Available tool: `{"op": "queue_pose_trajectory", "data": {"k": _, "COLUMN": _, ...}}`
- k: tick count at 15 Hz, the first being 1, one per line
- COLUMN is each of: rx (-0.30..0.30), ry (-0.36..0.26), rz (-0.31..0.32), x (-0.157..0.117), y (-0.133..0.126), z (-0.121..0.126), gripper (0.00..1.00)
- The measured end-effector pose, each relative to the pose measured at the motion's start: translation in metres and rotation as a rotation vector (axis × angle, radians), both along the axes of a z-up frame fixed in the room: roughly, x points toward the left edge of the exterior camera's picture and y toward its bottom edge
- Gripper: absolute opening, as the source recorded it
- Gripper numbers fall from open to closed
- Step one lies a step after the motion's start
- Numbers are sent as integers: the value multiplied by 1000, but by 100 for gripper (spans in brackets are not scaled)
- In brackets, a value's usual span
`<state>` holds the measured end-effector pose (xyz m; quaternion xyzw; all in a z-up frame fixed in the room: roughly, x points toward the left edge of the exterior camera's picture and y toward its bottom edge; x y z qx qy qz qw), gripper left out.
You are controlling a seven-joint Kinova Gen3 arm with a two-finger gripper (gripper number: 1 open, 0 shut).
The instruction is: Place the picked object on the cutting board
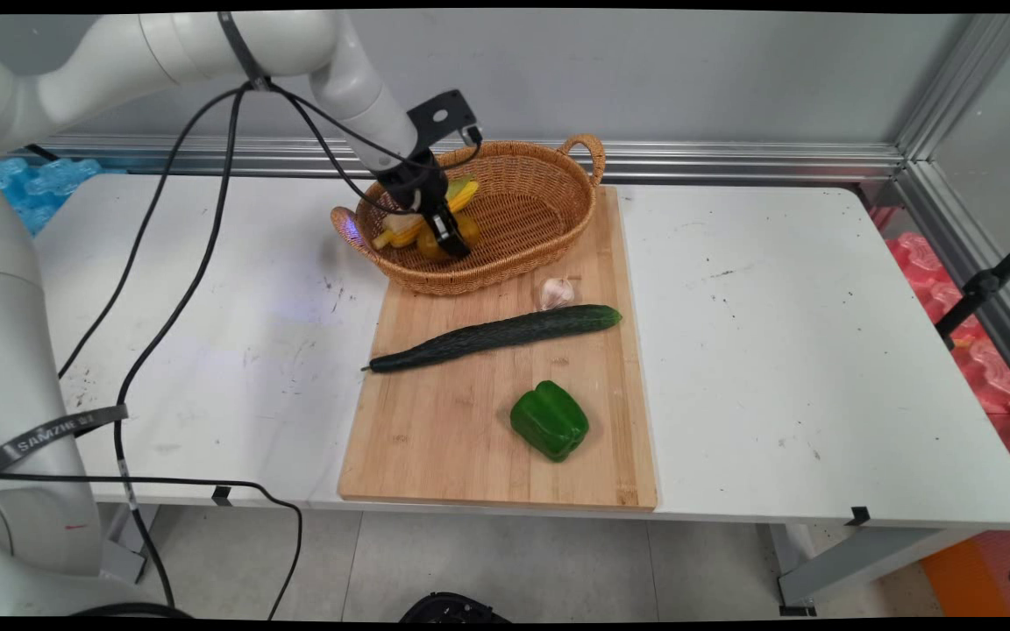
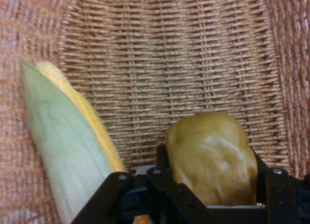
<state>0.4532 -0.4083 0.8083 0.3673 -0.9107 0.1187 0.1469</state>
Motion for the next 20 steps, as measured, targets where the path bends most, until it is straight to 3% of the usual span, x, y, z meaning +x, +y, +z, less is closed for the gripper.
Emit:
{"op": "queue_pose_trajectory", "data": {"k": 7, "rx": -34, "ry": -12, "rz": -72, "x": -4, "y": 13, "z": 65, "gripper": 0}}
{"op": "queue_pose_trajectory", "data": {"k": 12, "rx": -28, "ry": 11, "rz": -279, "x": -18, "y": 46, "z": 107, "gripper": 0}}
{"op": "queue_pose_trajectory", "data": {"k": 20, "rx": 23, "ry": 55, "rz": -567, "x": -38, "y": 91, "z": 121, "gripper": 0}}
